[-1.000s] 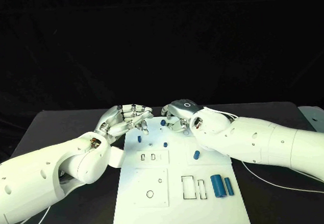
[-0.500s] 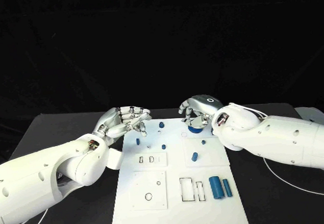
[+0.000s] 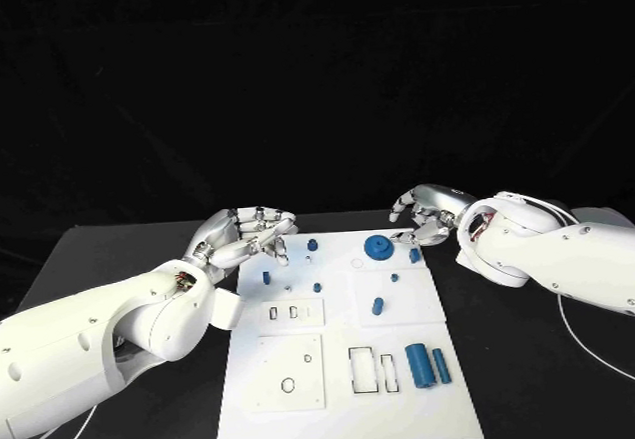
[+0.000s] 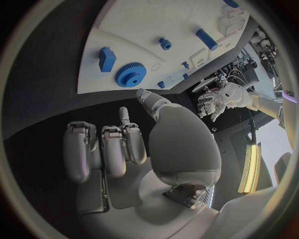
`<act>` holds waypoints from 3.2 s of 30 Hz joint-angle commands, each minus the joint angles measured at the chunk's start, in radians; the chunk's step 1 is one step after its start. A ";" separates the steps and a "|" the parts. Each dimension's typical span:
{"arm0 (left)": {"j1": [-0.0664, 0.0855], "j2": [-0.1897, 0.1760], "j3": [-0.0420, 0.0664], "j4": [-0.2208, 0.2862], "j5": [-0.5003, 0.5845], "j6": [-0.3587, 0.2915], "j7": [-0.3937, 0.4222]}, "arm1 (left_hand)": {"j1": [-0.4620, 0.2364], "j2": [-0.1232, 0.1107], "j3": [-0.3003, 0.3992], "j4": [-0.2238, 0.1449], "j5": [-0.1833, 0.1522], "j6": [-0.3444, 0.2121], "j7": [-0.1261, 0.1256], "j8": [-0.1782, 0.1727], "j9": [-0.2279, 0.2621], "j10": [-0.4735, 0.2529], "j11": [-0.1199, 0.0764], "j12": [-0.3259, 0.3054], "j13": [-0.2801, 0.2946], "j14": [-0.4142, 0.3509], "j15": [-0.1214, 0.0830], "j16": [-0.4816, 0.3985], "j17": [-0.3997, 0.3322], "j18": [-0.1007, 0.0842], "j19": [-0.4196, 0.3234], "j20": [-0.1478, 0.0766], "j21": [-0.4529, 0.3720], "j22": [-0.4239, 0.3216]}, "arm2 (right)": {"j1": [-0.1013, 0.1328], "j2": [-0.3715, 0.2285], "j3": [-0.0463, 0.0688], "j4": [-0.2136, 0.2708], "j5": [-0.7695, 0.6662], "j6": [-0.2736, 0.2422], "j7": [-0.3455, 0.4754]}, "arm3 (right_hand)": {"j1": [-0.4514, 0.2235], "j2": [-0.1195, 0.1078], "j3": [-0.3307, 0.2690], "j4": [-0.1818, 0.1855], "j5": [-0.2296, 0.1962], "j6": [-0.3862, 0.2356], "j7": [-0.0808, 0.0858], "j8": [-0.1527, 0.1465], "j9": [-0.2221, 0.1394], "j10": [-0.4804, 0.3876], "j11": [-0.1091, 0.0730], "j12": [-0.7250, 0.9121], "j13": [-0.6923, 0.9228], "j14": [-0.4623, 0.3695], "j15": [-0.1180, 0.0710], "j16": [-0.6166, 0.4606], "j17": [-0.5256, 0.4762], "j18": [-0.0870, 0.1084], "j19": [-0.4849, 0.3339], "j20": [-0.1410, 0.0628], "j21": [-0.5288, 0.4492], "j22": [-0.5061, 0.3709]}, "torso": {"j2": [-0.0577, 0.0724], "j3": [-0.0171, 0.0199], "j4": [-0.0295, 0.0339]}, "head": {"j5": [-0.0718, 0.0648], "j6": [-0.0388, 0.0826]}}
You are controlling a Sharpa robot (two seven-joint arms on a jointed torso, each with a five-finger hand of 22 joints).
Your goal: Assemble the parts on the task board
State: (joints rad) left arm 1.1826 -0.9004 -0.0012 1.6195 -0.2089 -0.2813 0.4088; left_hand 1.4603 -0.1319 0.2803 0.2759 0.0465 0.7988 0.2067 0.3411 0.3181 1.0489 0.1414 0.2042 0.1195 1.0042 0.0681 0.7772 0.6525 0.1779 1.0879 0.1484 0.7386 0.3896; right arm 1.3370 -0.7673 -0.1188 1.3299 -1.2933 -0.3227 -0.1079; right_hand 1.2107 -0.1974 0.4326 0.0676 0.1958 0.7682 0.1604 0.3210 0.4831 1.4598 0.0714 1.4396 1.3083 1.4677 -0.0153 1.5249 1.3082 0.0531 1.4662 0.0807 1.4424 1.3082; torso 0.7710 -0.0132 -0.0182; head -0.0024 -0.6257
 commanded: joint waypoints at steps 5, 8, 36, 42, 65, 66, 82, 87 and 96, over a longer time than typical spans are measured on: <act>0.001 0.004 0.001 -0.001 0.006 0.018 0.005 | -0.007 0.003 0.004 0.001 0.004 -0.006 0.001 -0.003 0.001 -0.004 -0.001 -0.002 -0.001 -0.005 0.001 0.002 0.002 0.003 -0.007 0.002 0.006 0.001 | -0.012 0.043 -0.001 -0.040 0.050 0.070 -0.020 | 0.004 0.002 -0.006 0.001 0.004 -0.025 0.004 0.003 0.000 0.001 0.004 0.005 0.118 0.082 0.011 0.008 0.154 -0.011 0.041 0.012 0.005 0.068 | 0.001 -0.0015 0.0052 | -0.006 -0.003; 0.001 0.005 0.001 -0.002 0.006 0.019 0.004 | -0.007 0.003 0.004 0.001 0.004 -0.006 0.001 -0.003 0.001 -0.004 -0.001 -0.002 -0.001 -0.005 0.001 0.002 0.002 0.003 -0.007 0.002 0.006 0.001 | -0.019 0.058 -0.001 -0.054 0.045 0.069 -0.022 | 0.005 0.002 -0.007 0.002 0.004 -0.035 0.006 0.002 -0.001 -0.004 0.006 0.001 0.114 0.082 0.013 0.008 0.154 -0.011 0.040 0.014 0.005 0.068 | 0.001 -0.0005 0.0052 | -0.007 -0.004; 0.001 0.007 0.001 -0.006 0.006 0.024 -0.002 | -0.005 0.005 0.006 0.000 0.004 -0.006 0.001 -0.002 0.003 -0.005 -0.001 -0.001 0.000 -0.008 0.002 0.001 0.001 0.003 -0.011 0.003 0.009 0.003 | -0.035 0.097 -0.004 -0.090 0.000 0.089 -0.032 | 0.008 0.008 -0.007 0.005 0.002 -0.041 0.009 0.007 0.001 -0.008 0.009 0.001 0.113 0.084 0.016 0.012 0.164 -0.013 0.042 0.017 0.011 0.077 | 0.002 -0.0006 0.0036 | -0.004 -0.013; 0.001 0.007 0.001 -0.007 0.006 0.025 -0.004 | -0.005 0.005 0.006 0.000 0.004 -0.006 0.001 -0.002 0.004 -0.005 0.000 -0.001 0.000 -0.009 0.002 0.001 0.001 0.003 -0.013 0.004 0.010 0.004 | -0.038 0.100 -0.004 -0.091 -0.025 0.091 -0.037 | 0.013 0.012 -0.003 0.004 0.002 -0.034 0.008 0.014 0.003 -0.005 0.009 0.005 0.117 0.084 0.016 0.013 0.166 -0.013 0.043 0.018 0.013 0.081 | 0.003 -0.0001 0.0039 | -0.003 -0.015; 0.001 0.008 0.001 -0.009 0.006 0.026 -0.009 | -0.005 0.006 0.007 0.000 0.004 -0.006 0.001 -0.002 0.004 -0.005 0.000 0.000 0.000 -0.009 0.002 0.001 0.002 0.003 -0.014 0.004 0.012 0.005 | -0.043 0.104 -0.005 -0.017 -0.262 -0.107 -0.051 | 0.044 0.042 0.076 -0.022 -0.023 0.097 -0.029 0.074 0.019 0.028 -0.023 0.038 0.155 0.088 -0.010 0.021 0.187 -0.018 0.050 -0.002 0.029 0.108 | 0.002 -0.0007 0.0043 | -0.001 -0.013; 0.001 0.008 0.001 -0.010 0.006 0.026 -0.009 | -0.005 0.006 0.007 0.000 0.004 -0.006 0.001 -0.002 0.004 -0.005 0.000 0.000 0.000 -0.009 0.002 0.001 0.002 0.003 -0.014 0.004 0.012 0.005 | -0.042 0.105 -0.005 -0.008 -0.267 -0.114 -0.052 | 0.043 0.041 0.076 -0.022 -0.023 0.098 -0.029 0.074 0.019 0.028 -0.023 0.038 0.155 0.088 -0.010 0.022 0.189 -0.018 0.050 -0.002 0.029 0.108 | 0.002 -0.0008 0.0043 | -0.001 -0.013; 0.001 0.012 0.001 -0.013 0.006 0.026 -0.008 | -0.005 0.006 0.007 0.000 0.004 -0.006 0.001 -0.002 0.004 -0.005 0.000 0.000 0.000 -0.009 0.002 0.001 0.002 0.003 -0.014 0.004 0.012 0.005 | -0.042 0.221 -0.006 0.028 -0.337 -0.146 -0.087 | 0.041 0.040 0.077 -0.022 -0.022 0.095 -0.029 0.070 0.018 0.027 -0.024 0.037 0.154 0.088 -0.011 0.022 0.189 -0.017 0.050 -0.004 0.027 0.105 | 0.003 -0.0019 0.0054 | 0.002 -0.012; 0.001 0.012 0.001 -0.015 0.006 0.026 -0.008 | -0.005 0.006 0.007 0.000 0.004 -0.006 0.001 -0.002 0.004 -0.005 0.000 0.000 0.000 -0.009 0.002 0.001 0.002 0.003 -0.014 0.004 0.012 0.005 | -0.056 0.260 -0.009 -0.002 -0.338 -0.142 -0.085 | 0.038 0.039 0.078 -0.021 -0.022 0.093 -0.028 0.068 0.017 0.027 -0.024 0.037 0.153 0.088 -0.011 0.022 0.188 -0.017 0.049 -0.004 0.026 0.103 | 0.004 -0.0010 0.0048 | 0.004 -0.012; 0.001 0.015 0.001 -0.019 0.006 0.027 -0.007 | -0.005 0.006 0.007 0.000 0.004 -0.006 0.001 -0.002 0.004 -0.005 0.000 0.000 0.000 -0.009 0.002 0.001 0.002 0.003 -0.014 0.004 0.012 0.005 | -0.081 0.313 -0.011 -0.043 -0.329 -0.129 -0.083 | 0.034 0.036 0.079 -0.019 -0.023 0.089 -0.027 0.063 0.015 0.026 -0.023 0.036 0.152 0.088 -0.011 0.022 0.189 -0.016 0.048 -0.005 0.025 0.102 | 0.004 -0.0006 0.0077 | 0.008 -0.016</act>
State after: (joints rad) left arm 1.1824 -0.8885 -0.0013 1.6001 -0.2060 -0.2720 0.3944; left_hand 1.4603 -0.1319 0.2803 0.2759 0.0465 0.7988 0.2066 0.3411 0.3212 1.0490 0.1413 0.2042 0.1195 1.0005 0.0717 0.7772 0.6528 0.1779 1.0810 0.1554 0.7470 0.3934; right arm 1.2595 -0.4609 -0.1292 1.2940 -1.6097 -0.4582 -0.1856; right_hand 1.2551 -0.1608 0.5093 0.0443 0.1664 0.8305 0.1624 0.3840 0.4881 1.4668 0.0572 1.4745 1.3074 1.4667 -0.0217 1.5403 1.3081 0.0535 1.4662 0.0859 1.4659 1.3077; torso 0.7751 -0.0140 -0.0119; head 0.0020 -0.6392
